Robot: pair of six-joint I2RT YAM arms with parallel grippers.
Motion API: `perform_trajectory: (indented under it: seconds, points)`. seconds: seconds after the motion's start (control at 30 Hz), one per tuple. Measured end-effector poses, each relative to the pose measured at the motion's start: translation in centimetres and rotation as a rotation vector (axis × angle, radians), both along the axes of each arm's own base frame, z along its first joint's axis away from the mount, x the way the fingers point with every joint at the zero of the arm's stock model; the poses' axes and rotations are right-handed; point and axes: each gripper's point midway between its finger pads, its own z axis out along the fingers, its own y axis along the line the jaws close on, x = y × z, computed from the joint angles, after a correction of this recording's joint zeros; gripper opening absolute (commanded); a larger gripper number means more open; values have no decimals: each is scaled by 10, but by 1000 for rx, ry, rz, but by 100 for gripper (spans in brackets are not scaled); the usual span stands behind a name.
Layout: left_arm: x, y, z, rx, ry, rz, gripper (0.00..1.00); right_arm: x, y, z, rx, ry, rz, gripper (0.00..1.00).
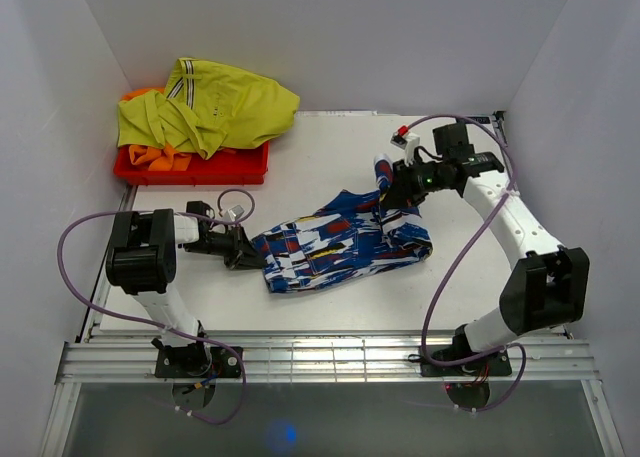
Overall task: Fold and stack the trousers
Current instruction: Fold the trousers
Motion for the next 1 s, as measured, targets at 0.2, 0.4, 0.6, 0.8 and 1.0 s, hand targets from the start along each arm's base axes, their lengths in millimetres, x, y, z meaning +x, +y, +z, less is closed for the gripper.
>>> perform_trajectory:
  seconds: [0.2, 0.4, 0.6, 0.8, 1.0]
  points:
    - [1, -1, 1, -3, 10, 11, 0, -13, 47, -8, 18, 9, 112, 8]
    - [3, -1, -1, -1, 22, 15, 0, -40, 101, -40, 4, 88, 229, 8]
    - [3, 0, -1, 0, 26, 16, 0, -62, 140, -60, -16, 127, 286, 8]
    - [4, 0, -2, 5, 28, 17, 0, -84, 172, -89, -45, 231, 327, 8]
    - [4, 0, -2, 8, 30, 20, 0, -92, 197, -94, -46, 286, 328, 8]
